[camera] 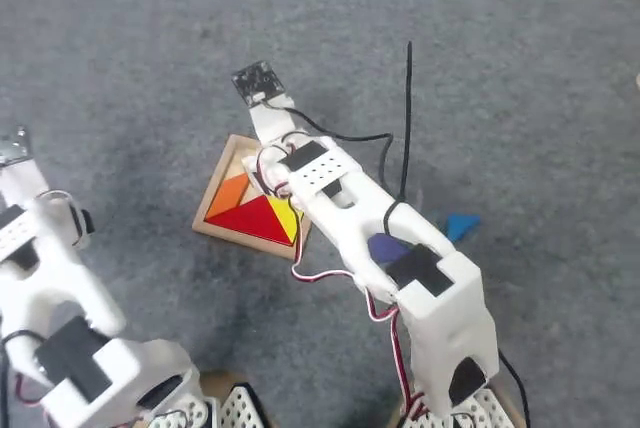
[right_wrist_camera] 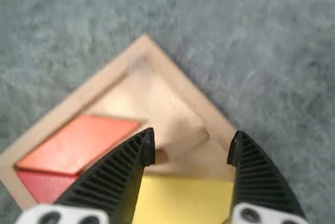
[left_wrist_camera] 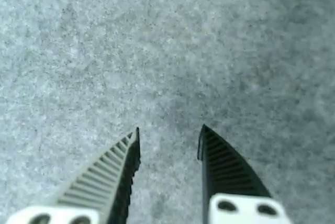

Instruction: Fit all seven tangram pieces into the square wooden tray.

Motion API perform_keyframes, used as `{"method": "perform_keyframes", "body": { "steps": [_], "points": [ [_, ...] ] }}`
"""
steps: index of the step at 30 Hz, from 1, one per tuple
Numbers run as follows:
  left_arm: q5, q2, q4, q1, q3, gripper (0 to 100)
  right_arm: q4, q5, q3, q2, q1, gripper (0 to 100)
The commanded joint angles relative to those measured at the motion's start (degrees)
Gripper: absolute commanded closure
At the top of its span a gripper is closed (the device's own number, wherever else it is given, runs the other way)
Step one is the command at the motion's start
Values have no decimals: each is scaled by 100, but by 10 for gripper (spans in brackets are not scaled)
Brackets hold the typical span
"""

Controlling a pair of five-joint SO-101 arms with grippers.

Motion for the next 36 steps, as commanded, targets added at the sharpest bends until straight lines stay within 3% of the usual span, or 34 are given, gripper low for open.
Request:
{"method": "perform_keyframes", "body": {
  "steps": [1,9,25,36],
  "points": [
    [-70,-325,-79,-18,-40,819,295,-44,-316,-127,-31,757],
    [-79,-316,-79,-18,-40,819,743,-114,-308,-127,127,757],
    [-149,-308,-79,-18,-31,819,549,-554,53,-541,470,757],
    [-149,-316,-79,-18,-31,819,453,-360,-18,-198,-57,757]
  ]
}}
